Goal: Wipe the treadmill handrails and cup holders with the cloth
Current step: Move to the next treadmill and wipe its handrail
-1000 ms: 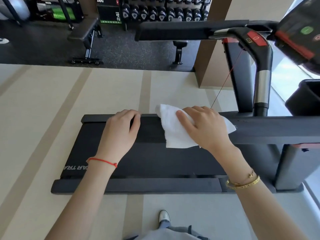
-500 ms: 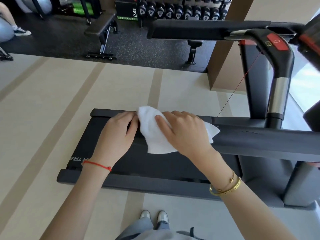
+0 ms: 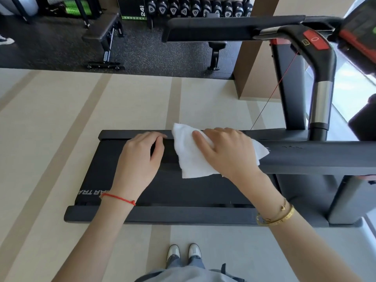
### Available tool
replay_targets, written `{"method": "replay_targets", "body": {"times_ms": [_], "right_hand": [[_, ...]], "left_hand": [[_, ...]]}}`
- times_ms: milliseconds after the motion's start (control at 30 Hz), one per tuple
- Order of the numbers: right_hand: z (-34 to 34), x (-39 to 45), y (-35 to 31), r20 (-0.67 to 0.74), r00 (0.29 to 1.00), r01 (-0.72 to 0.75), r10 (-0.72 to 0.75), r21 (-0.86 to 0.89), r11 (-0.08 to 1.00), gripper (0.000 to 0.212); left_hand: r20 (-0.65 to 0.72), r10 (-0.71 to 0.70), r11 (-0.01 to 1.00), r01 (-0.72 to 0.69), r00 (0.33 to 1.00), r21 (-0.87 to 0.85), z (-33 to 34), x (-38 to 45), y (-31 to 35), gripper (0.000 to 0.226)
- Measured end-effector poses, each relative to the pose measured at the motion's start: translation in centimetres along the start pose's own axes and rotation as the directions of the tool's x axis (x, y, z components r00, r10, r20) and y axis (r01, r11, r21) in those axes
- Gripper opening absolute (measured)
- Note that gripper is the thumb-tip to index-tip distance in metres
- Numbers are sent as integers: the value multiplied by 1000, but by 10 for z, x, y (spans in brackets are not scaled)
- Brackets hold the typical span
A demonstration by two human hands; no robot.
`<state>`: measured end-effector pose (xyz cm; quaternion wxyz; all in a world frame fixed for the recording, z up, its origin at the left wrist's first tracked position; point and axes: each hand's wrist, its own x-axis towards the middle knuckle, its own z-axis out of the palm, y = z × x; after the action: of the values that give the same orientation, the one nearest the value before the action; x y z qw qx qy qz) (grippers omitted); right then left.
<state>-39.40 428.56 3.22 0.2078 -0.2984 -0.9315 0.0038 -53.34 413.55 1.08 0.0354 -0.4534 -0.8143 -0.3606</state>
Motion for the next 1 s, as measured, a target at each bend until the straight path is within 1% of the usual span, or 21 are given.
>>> {"method": "replay_targets", "body": {"times_ms": [33,100,167,200,300,367,400,500,567,667,700,833,900,1000], "right_hand": [[-3,-1,8,-7,1000,-16,16,4,1000,53],[-11,-1,22,5,995,-97,97,16,995,54],[-13,1,24,46,986,-163,162,15,987,57],[-11,5,20,66,984,-167,165,12,986,59],[-1,19,-6,154,982,-117,108,47,992,64],[2,22,-16,180,981,-90,76,75,993,64],[2,21,-17,171,983,-85,71,77,993,64],[-3,11,-6,85,995,-66,62,50,997,61],[-7,7,7,71,994,-83,81,29,996,60],[-12,11,21,136,977,-168,161,38,985,60],[-11,15,21,161,973,-173,165,35,984,60],[0,31,-7,255,965,-89,65,82,993,59],[1,30,-15,250,968,-62,38,91,994,60],[-4,21,-4,211,977,-54,36,79,995,60]], "left_hand": [[-1,-1,1000,1,1000,-6,0,1,0,26],[-3,-9,1000,9,1000,-9,-2,2,0,25],[-3,-15,1000,15,1000,-3,-2,3,0,24],[0,-15,1000,15,1000,2,-2,5,0,24],[7,-8,1000,7,1000,27,0,7,-1,21],[4,-7,999,7,1000,40,1,8,-2,20],[3,-9,999,9,1000,41,1,7,-2,20],[7,-20,999,19,1000,30,2,8,-4,22],[4,-24,999,24,1000,21,1,8,-4,22],[6,-29,1000,29,1000,11,1,9,-4,21],[6,-30,1000,30,1000,3,1,9,-5,21],[7,-30,999,30,1000,-20,3,8,-6,21],[15,-31,999,31,999,-21,5,8,-7,22],[18,-39,999,40,999,-32,3,9,-7,21]]}}
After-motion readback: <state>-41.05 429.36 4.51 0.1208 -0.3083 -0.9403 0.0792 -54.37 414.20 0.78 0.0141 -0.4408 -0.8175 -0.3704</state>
